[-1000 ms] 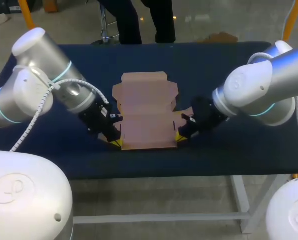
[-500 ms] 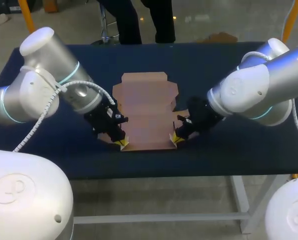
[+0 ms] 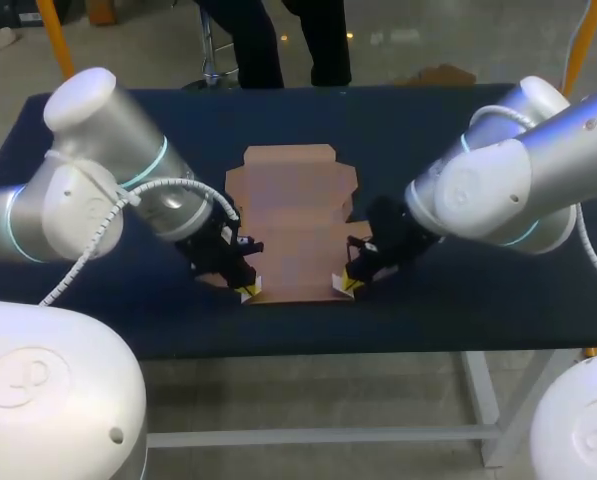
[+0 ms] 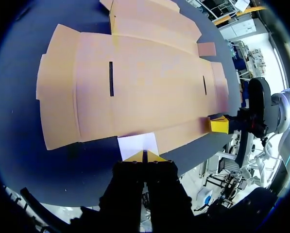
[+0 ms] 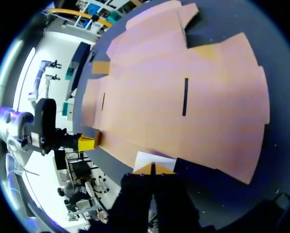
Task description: Assemble the packaging by folding the flat box into shape, placing the metal phone stand inside, and closing the box properly
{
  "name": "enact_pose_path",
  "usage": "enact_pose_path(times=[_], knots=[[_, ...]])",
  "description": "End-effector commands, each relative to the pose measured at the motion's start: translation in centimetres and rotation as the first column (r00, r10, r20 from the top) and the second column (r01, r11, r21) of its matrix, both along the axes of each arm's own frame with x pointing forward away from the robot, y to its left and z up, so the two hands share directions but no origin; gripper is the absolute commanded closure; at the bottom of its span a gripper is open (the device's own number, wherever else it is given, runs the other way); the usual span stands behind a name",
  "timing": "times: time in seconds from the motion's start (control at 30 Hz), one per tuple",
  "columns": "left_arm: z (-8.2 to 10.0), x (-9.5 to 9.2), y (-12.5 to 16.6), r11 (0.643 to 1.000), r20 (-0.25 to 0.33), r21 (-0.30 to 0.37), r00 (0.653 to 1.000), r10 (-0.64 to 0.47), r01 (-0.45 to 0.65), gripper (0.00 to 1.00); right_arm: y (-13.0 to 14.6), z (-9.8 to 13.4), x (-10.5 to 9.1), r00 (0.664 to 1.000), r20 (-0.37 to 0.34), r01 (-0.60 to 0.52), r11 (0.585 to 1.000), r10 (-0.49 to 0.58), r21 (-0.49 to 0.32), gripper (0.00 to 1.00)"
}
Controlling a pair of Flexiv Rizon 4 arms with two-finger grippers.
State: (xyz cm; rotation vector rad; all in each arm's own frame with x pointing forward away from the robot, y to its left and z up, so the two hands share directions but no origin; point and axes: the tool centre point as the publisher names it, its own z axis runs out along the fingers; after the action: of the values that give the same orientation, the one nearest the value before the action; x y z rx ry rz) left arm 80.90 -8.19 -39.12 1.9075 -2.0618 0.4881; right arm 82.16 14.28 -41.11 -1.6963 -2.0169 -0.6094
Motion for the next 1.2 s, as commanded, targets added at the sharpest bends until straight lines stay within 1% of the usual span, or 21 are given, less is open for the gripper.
enact_pose_path(times=[0.03,0.1,0.27,0.43,0.6,0.73,0.93,1.13,1.2], knots=[[-0.1,-0.8,0.0,1.0,0.033,0.002,0.999,0.014,-0.014,1.0,0.5,-0.4,-0.4,1.0,0.014,0.006,1.0,-0.006,-0.024,1.0],[-0.2,-0.9,-0.1,1.0,0.049,0.008,0.999,0.021,-0.021,1.0,0.6,-0.5,-0.5,1.0,0.018,0.004,1.0,-0.003,-0.029,1.0],[-0.6,-0.7,-0.1,1.0,0.056,0.004,0.998,0.021,-0.021,1.0,0.7,-0.8,-0.6,1.0,0.029,0.004,0.999,-0.003,-0.047,1.0],[-1.1,-0.6,-0.3,1.0,0.085,0.013,0.996,0.026,-0.027,1.0,0.8,-1.3,-0.7,0.999,0.035,0.004,0.998,-0.002,-0.064,1.0],[-1.4,-0.4,-0.8,1.0,0.1,0.016,0.995,0.018,-0.02,1.0,0.7,-1.4,-0.6,0.999,0.037,0.005,0.997,-0.003,-0.073,1.0],[-1.8,-0.4,-1.2,0.999,0.117,0.036,0.993,0.016,-0.02,1.0,0.6,-1.5,-0.5,0.999,0.04,0.009,0.997,-0.006,-0.082,1.0],[-2.8,-0.1,-1.5,0.994,0.15,0.086,0.988,0.047,-0.06,1.0,0.5,-1.8,-0.3,0.999,0.044,0.012,0.995,-0.008,-0.096,1.0],[-3.8,0.3,-1.5,0.99,0.138,0.118,0.988,0.066,-0.083,1.0,0.6,-2.6,0.0,0.999,0.035,0.021,0.992,-0.016,-0.125,1.0],[-3.8,0.4,-1.5,0.988,0.119,0.125,0.99,0.072,-0.087,1.0,0.6,-2.8,0.0,0.999,0.029,0.021,0.991,-0.018,-0.133,1.0]])
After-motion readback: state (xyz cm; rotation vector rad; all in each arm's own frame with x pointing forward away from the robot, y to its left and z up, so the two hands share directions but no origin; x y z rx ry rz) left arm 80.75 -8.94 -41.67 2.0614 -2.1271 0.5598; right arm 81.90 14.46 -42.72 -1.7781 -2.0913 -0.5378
